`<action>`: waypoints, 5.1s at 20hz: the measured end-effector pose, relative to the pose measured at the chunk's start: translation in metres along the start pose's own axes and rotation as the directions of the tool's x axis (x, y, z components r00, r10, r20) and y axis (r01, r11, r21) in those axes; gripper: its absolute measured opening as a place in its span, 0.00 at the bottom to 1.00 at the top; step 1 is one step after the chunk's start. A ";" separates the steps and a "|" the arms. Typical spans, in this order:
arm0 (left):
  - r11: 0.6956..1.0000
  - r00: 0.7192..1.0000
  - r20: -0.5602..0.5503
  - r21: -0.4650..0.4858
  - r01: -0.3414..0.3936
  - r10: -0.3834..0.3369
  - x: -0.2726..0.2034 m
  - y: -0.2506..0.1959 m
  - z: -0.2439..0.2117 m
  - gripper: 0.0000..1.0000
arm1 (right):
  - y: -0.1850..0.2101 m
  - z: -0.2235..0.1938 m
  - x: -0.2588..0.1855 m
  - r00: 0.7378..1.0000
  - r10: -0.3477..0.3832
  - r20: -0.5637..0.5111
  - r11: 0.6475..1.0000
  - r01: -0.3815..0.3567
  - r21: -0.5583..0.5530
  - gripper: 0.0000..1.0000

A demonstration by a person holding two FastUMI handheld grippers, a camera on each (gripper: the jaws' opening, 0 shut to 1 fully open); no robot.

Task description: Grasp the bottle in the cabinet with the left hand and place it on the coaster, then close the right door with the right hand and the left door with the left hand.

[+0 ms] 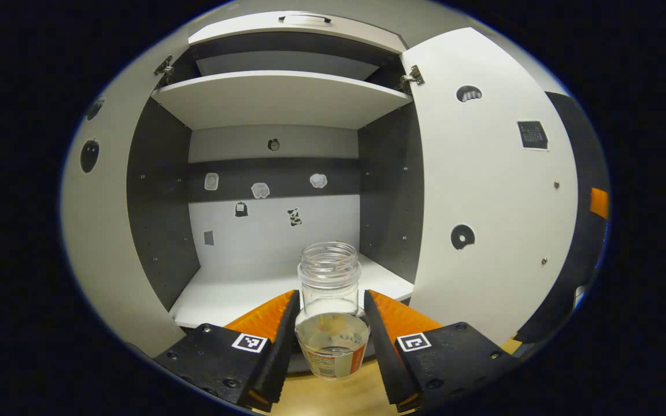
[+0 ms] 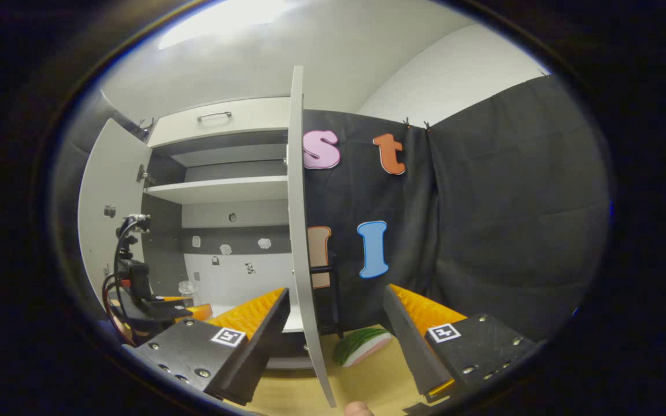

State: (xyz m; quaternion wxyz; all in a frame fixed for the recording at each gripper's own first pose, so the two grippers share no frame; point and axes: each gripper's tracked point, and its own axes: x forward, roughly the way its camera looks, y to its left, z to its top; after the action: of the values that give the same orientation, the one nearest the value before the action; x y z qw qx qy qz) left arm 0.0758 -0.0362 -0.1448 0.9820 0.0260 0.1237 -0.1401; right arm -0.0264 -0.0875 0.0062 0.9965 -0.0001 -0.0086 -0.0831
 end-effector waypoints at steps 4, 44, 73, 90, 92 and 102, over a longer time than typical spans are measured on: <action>0.997 0.998 -0.019 -0.038 0.062 -0.062 -0.019 -0.016 -0.039 0.67 | -0.001 0.000 0.004 1.000 0.008 0.003 1.000 -0.008 0.007 0.99; 0.985 0.929 -0.347 -0.153 0.078 -0.128 -0.113 -0.053 -0.321 0.75 | -0.009 0.000 -0.008 1.000 0.005 -0.007 1.000 -0.006 -0.027 0.98; 0.994 0.998 0.004 -0.087 -0.059 0.060 -0.131 -0.011 -0.071 0.95 | -0.031 -0.011 0.011 0.999 -0.042 -0.009 0.998 0.042 -0.046 0.98; 0.950 0.950 0.086 -0.113 -0.289 0.299 -0.154 0.078 0.013 0.97 | -0.028 -0.036 0.040 0.999 -0.017 -0.040 0.996 0.013 -0.083 0.98; 0.950 0.949 0.088 -0.116 -0.291 0.302 -0.152 0.079 0.015 0.97 | -0.025 -0.035 0.040 0.999 -0.012 -0.038 0.996 0.008 -0.093 0.98; 0.945 0.943 0.103 -0.120 -0.303 0.315 -0.156 0.083 0.030 0.97 | -0.005 -0.038 0.039 0.998 0.034 -0.052 0.997 -0.037 -0.067 0.97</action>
State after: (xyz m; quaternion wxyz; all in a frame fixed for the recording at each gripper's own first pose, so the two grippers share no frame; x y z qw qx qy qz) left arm -0.0388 0.0830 -0.0757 0.9975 -0.0140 0.0654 0.0209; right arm 0.0113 -0.0991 -0.0314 0.9971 -0.0322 0.0197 -0.0657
